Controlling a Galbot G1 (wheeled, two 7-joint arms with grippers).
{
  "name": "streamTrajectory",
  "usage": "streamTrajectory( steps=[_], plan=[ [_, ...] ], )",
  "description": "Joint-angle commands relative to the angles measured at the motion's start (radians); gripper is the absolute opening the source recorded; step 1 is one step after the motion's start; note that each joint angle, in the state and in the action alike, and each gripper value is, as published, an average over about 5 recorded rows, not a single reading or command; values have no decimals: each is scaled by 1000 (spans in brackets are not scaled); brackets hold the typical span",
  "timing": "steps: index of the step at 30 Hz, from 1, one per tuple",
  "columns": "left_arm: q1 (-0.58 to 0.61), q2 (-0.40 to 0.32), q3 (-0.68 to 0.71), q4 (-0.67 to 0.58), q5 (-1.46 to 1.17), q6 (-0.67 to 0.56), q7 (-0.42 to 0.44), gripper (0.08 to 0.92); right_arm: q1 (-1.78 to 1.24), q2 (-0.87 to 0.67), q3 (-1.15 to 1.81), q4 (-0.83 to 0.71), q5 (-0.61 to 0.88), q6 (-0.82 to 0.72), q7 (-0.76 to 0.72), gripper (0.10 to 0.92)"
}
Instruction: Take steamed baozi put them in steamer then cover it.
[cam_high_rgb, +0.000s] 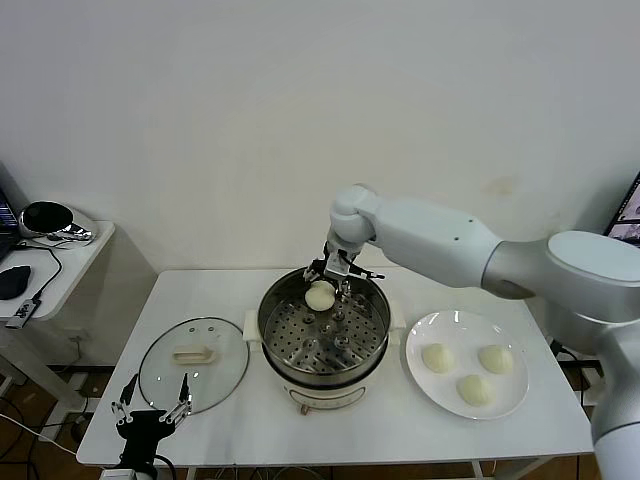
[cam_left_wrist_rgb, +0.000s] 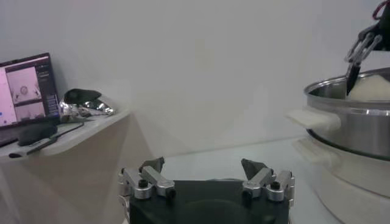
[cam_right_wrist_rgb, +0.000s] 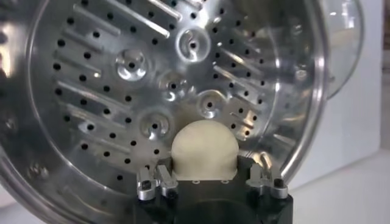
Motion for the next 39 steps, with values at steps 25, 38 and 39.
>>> streamTrajectory(
  steps=[25, 38, 39],
  plan=[
    [2, 32, 3, -80, -7, 37, 5, 823, 368, -750, -146, 739, 621, -982, -123, 823],
    [15, 52, -5, -91, -1, 38, 5, 823, -42, -1052, 59, 782, 382, -903, -136, 823],
    [16, 51, -7, -93, 0, 38, 5, 823, -92, -1053, 104, 773, 363, -893, -137, 823]
  ],
)
